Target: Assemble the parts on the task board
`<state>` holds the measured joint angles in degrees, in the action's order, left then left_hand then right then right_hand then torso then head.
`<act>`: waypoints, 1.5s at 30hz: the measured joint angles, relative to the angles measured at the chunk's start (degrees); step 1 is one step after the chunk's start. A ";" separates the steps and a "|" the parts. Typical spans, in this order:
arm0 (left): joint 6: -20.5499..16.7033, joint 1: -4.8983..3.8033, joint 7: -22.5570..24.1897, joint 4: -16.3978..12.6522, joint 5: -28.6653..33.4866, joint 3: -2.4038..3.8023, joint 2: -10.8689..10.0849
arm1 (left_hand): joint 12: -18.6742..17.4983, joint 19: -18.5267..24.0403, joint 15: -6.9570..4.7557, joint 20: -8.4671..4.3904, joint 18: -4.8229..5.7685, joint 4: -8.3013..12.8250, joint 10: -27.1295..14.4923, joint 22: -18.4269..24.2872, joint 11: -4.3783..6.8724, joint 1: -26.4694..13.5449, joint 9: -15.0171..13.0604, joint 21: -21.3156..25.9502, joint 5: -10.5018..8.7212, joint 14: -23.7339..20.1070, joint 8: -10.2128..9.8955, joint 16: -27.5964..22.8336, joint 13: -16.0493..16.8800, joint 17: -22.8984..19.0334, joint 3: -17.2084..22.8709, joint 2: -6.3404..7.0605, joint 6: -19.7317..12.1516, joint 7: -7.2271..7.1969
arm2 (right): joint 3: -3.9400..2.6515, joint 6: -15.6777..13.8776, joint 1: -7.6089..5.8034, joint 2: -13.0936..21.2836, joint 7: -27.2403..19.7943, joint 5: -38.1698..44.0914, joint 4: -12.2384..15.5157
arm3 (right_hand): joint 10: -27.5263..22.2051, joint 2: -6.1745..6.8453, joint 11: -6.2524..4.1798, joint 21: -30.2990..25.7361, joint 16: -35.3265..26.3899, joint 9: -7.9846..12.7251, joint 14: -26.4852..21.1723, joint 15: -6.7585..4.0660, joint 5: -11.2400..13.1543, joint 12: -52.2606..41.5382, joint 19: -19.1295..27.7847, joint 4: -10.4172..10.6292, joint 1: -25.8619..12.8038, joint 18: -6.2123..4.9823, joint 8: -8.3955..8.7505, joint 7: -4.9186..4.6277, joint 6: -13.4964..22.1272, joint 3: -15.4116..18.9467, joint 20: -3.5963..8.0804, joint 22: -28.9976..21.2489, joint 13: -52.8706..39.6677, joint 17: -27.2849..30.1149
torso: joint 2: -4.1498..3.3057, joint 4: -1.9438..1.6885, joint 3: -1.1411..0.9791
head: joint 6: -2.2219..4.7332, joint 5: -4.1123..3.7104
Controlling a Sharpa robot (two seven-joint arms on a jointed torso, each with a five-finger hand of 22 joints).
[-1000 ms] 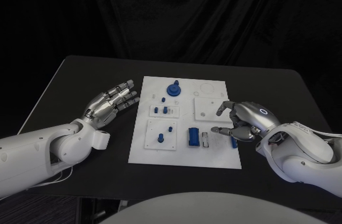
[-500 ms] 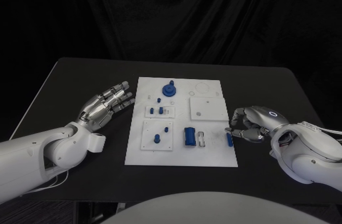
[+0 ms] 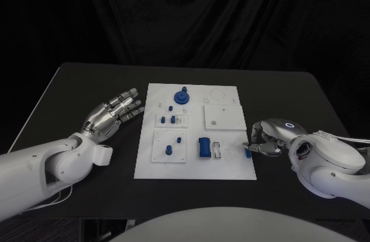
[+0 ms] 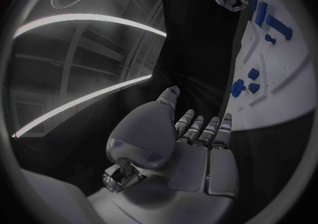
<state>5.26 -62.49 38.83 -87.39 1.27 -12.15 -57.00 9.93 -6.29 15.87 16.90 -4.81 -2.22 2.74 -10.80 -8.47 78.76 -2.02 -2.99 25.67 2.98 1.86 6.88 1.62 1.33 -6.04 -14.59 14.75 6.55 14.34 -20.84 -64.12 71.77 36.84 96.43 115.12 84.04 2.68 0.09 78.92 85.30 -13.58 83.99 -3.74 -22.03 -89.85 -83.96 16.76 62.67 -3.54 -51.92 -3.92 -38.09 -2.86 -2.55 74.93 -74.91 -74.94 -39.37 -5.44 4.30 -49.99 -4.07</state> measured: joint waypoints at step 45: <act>0.02 0.13 -0.28 0.28 0.00 0.00 0.55 | -0.01 0.00 0.00 0.00 0.00 0.01 0.00 0.09 0.00 -0.23 -0.02 0.00 0.00 0.00 0.00 -0.01 -0.01 0.00 0.32 -0.23 0.00 0.00 | -0.01 5.55 1.26 -5.22 1.03 0.62 -2.63 | -0.01 1.43 -0.81 -0.44 -0.33 -5.97 0.00 -0.82 -6.30 0.01 -0.04 -0.64 4.43 -0.01 1.61 0.82 -2.22 -2.89 0.75 -0.02 -0.03 0.02 | 0.08 -0.04 -0.03 | 0.00 0.55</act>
<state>5.28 -62.35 38.55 -87.12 1.27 -12.15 -56.45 9.92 -6.30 15.87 16.90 -4.82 -2.21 2.73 -10.71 -8.47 78.53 -2.04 -2.99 25.67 2.98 1.86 6.87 1.61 1.33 -5.72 -14.82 14.75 6.55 14.32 -15.29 -62.86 66.55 37.86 97.05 112.48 84.03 4.11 -0.73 78.48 84.98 -19.55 83.99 -4.56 -28.33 -89.85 -84.00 16.12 67.10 -3.55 -50.31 -3.11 -40.31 -5.75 -1.80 74.91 -74.93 -74.92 -39.29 -5.48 4.26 -49.99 -3.52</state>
